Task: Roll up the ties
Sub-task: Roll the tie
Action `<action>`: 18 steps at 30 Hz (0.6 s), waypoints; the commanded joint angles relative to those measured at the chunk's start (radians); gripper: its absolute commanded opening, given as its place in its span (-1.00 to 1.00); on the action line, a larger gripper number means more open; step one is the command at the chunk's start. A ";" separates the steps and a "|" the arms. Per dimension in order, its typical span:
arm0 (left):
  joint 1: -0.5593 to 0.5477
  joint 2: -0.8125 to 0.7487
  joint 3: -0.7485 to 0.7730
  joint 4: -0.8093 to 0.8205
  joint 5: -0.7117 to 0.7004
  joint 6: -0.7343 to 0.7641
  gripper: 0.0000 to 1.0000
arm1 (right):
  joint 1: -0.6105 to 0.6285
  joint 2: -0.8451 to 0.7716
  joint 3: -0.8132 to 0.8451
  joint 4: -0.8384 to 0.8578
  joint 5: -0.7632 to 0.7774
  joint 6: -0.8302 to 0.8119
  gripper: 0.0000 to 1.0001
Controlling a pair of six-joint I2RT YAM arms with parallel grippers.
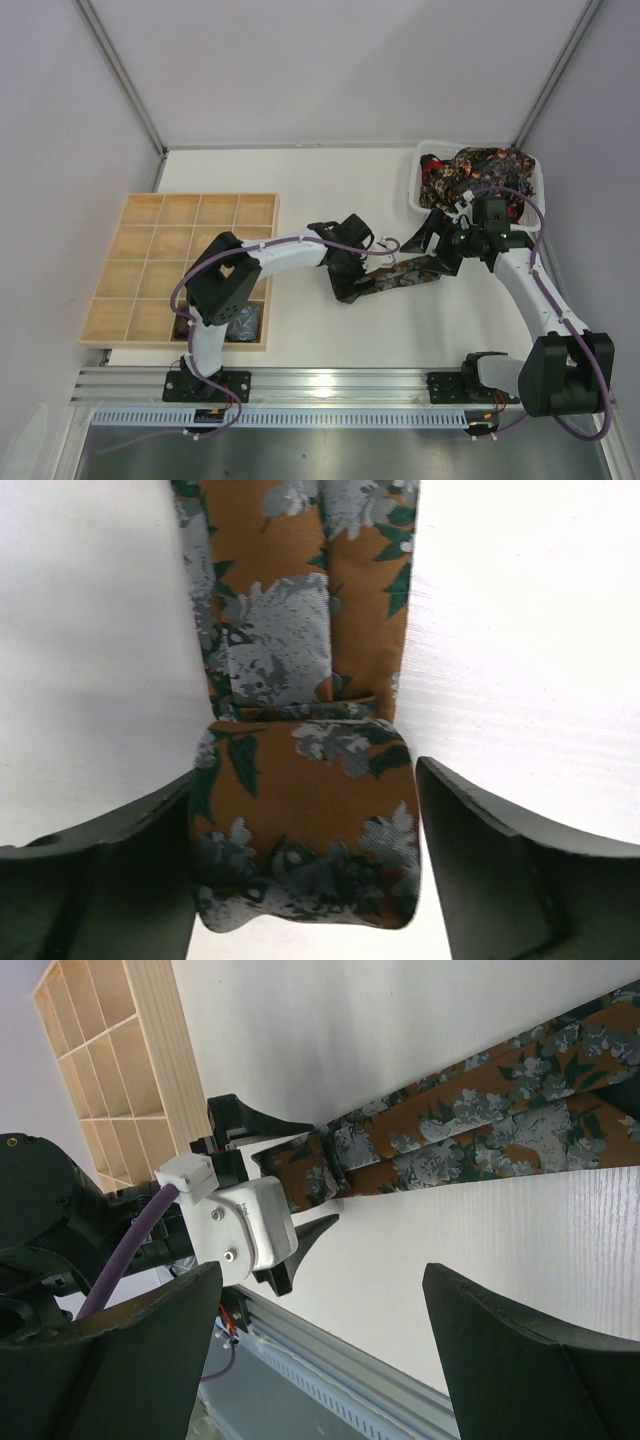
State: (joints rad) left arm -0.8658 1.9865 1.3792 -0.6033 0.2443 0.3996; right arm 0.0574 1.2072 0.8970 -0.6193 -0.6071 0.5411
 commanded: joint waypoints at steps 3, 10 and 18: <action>-0.001 -0.058 -0.013 -0.009 0.043 -0.021 0.86 | 0.004 0.011 0.023 0.015 -0.010 -0.012 0.77; 0.030 -0.213 -0.005 0.036 0.078 -0.120 1.00 | 0.018 0.037 0.034 0.027 -0.002 -0.024 0.77; 0.142 -0.527 -0.138 0.207 0.064 -0.353 1.00 | 0.149 0.162 0.112 0.033 -0.029 -0.056 0.73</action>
State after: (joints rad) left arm -0.7738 1.6047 1.2892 -0.5026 0.2958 0.1802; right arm 0.1581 1.3334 0.9379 -0.6090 -0.6113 0.5182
